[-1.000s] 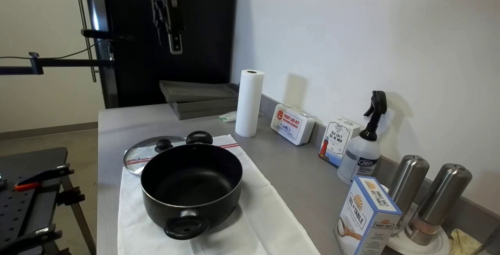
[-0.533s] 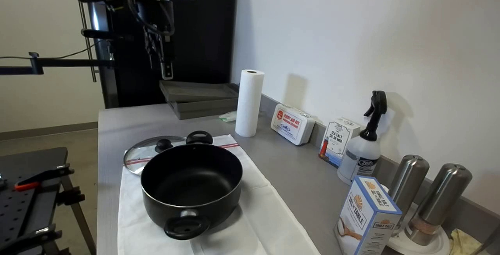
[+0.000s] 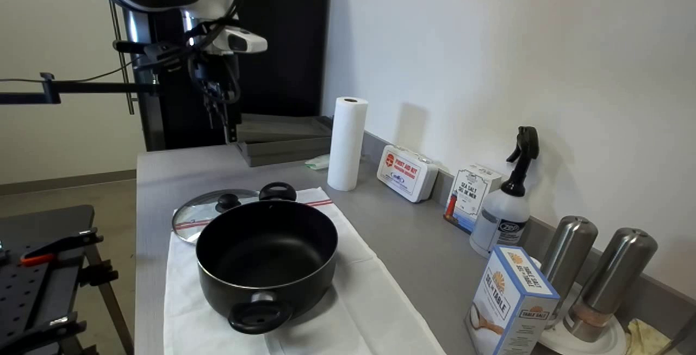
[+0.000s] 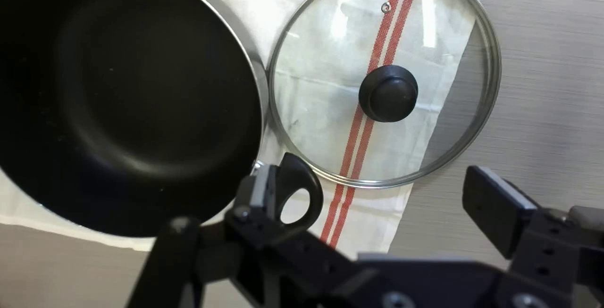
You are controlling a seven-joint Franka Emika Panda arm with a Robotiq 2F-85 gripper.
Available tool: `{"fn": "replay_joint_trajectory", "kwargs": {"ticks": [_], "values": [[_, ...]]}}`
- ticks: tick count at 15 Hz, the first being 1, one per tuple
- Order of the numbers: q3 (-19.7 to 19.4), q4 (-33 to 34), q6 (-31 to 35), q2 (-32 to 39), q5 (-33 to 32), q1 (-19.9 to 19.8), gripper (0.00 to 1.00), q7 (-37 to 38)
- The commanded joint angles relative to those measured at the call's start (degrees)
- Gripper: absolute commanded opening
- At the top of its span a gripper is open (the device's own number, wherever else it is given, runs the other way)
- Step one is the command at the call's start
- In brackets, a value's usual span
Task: Put the glass lid on the pot
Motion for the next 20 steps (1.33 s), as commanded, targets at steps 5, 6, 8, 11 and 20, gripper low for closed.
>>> {"fn": "replay_joint_trajectory", "kwargs": {"ticks": [5,6,8,11,20], "values": [[1.25,2.06,8.93,12.20,-1.66,1.34,1.00,5.32],[1.12,2.36,9.69,13.62,-1.53,1.52,1.00,5.52],[0.87,3.26,10.38,16.20,-1.18,1.76,1.00,5.87],[0.59,4.52,11.31,19.50,-1.06,2.09,1.00,6.42],[-0.11,8.79,13.72,28.47,-1.02,4.00,1.00,8.74]]}}
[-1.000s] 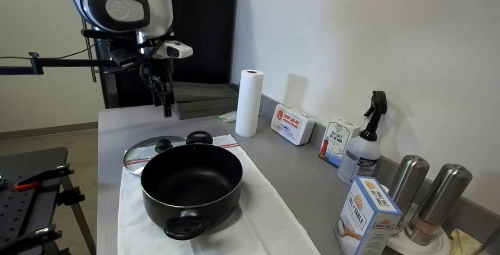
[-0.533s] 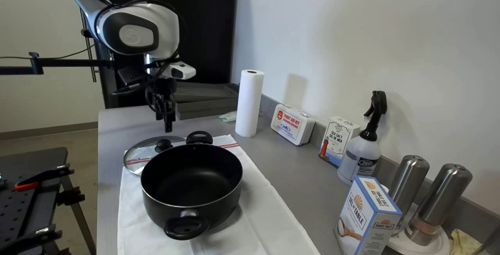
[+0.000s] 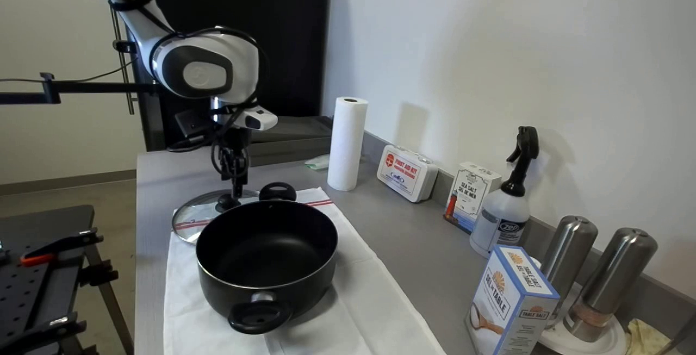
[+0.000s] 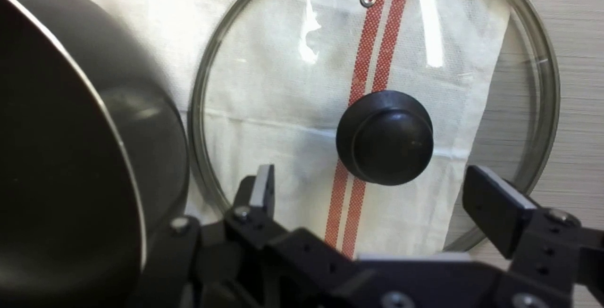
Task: Put the glass lid on the pot
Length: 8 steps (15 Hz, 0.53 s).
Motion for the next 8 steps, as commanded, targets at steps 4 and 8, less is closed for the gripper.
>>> {"fn": "replay_joint_trajectory", "kwargs": {"ticks": [4,8], "values": [[-1.59,2.82,3.03,6.23,-0.43,3.37,1.00,3.55],[-2.50,2.62,3.69,7.88,-1.07,5.31,1.00,4.96]]}}
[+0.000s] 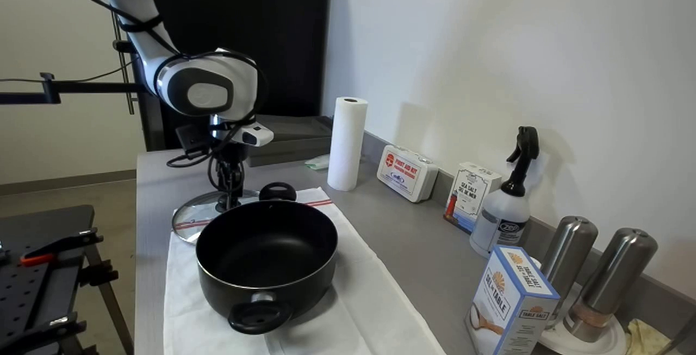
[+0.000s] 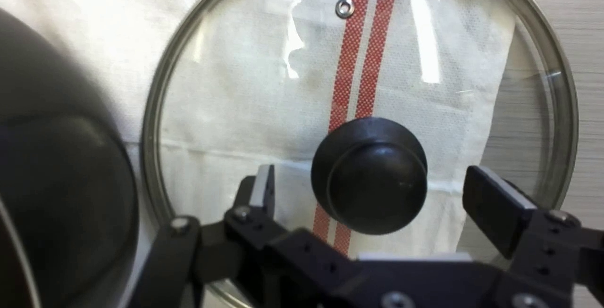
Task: Put the glass lid on the pot
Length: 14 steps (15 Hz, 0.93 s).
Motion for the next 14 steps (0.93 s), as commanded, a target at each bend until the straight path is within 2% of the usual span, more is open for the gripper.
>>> {"fn": "replay_joint_trajectory", "kwargs": {"ticks": [1,10,11,12,14], "values": [[-1.81,0.88,1.41,1.99,-1.24,2.70,1.00,2.35],[-3.63,2.22,1.32,2.44,-3.05,4.39,1.00,2.71],[-3.41,2.33,1.22,2.45,-2.82,4.16,0.75,2.36],[-3.35,2.40,1.15,2.45,-2.77,4.08,0.74,2.24],[-3.23,2.51,0.99,2.40,-2.59,3.93,0.60,2.04]]}}
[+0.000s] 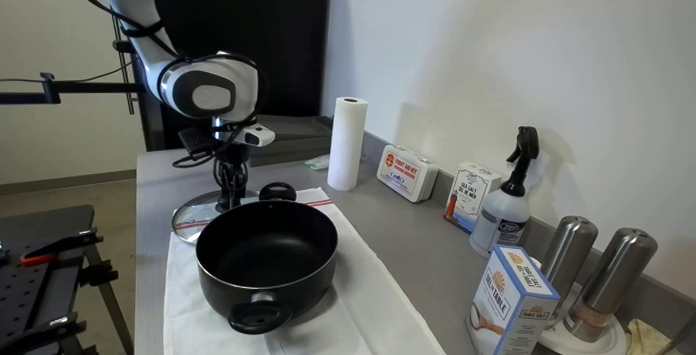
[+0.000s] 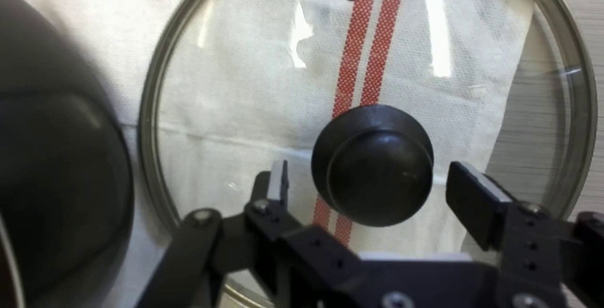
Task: Put the glass lid on the pot
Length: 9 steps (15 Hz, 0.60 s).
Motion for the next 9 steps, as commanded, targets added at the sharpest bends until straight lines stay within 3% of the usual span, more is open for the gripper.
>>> {"fn": "replay_joint_trajectory", "kwargs": {"ticks": [1,4,9], "values": [[-0.52,1.02,0.70,0.89,-0.58,0.70,0.54,0.87],[-0.53,1.20,0.65,0.83,-0.66,0.74,0.28,0.81],[-0.16,0.83,-0.16,-0.33,-0.30,0.59,0.25,0.49]]}}
